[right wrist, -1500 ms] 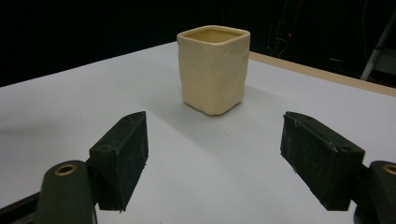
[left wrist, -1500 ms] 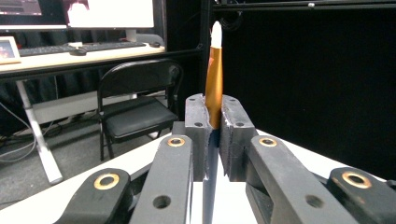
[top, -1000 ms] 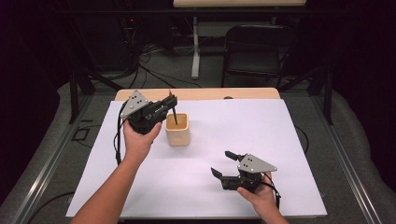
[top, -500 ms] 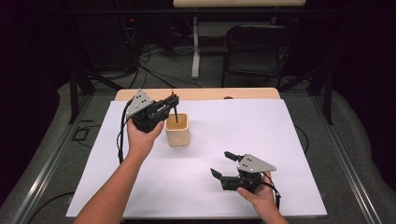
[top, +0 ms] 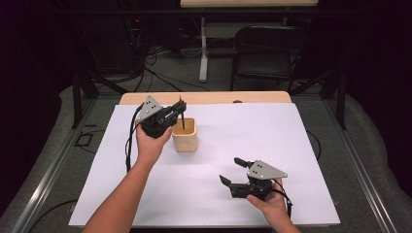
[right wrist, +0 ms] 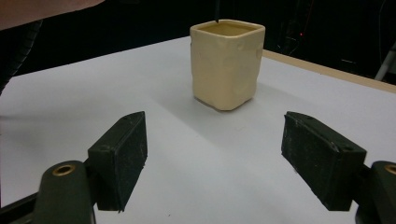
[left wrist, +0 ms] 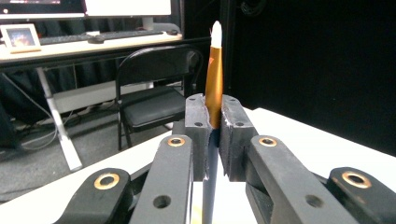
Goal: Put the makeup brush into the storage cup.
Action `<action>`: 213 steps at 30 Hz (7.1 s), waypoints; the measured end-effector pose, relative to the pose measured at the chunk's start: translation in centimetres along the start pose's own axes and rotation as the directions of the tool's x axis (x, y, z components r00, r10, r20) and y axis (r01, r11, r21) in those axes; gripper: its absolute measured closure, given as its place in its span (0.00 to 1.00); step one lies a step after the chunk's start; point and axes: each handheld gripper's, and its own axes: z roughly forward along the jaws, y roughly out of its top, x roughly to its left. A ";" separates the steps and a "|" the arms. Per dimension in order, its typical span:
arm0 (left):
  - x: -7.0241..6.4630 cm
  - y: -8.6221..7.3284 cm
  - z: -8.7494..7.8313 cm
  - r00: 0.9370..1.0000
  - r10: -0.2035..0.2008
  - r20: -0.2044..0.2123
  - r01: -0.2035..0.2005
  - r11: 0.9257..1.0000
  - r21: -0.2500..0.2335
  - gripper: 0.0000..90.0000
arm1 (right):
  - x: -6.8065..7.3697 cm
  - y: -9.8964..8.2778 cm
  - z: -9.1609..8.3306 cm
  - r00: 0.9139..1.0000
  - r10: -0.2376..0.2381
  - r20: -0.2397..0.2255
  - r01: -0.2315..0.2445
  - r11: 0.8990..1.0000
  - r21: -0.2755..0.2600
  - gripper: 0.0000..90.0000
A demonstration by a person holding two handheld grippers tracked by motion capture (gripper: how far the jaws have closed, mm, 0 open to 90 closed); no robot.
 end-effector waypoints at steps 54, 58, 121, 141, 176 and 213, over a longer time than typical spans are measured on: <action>1.8 -6.6 0.3 0.996 -0.079 -0.036 0.081 0.993 0.081 0.93 | 0.2 -0.2 0.1 1.000 0.003 -0.001 -0.003 1.000 0.010 0.25; 1.8 -6.6 0.3 0.996 -0.079 -0.036 0.081 0.993 0.081 0.93 | 0.2 -0.2 0.1 1.000 0.003 -0.001 -0.003 1.000 0.010 0.25; 1.9 -7.6 -0.2 0.992 -0.094 -0.084 0.100 0.993 0.071 0.41 | 0.3 -0.2 0.3 1.000 -0.001 -0.003 0.001 1.000 0.016 0.25; 1.5 -6.8 -1.4 0.993 -0.091 -0.071 0.099 0.988 0.121 0.32 | 0.4 -0.3 0.4 1.000 -0.006 -0.002 0.006 1.000 0.019 0.25; -1.7 -4.0 -6.0 0.999 -0.040 0.006 0.037 0.966 0.255 0.30 | 0.3 -0.3 0.4 1.000 -0.008 0.003 0.007 1.000 0.021 0.25; -4.0 -6.3 -9.8 0.994 -0.012 0.104 -0.022 0.948 0.317 0.23 | 0.4 -0.3 0.4 1.000 -0.013 0.004 0.013 1.000 0.022 0.24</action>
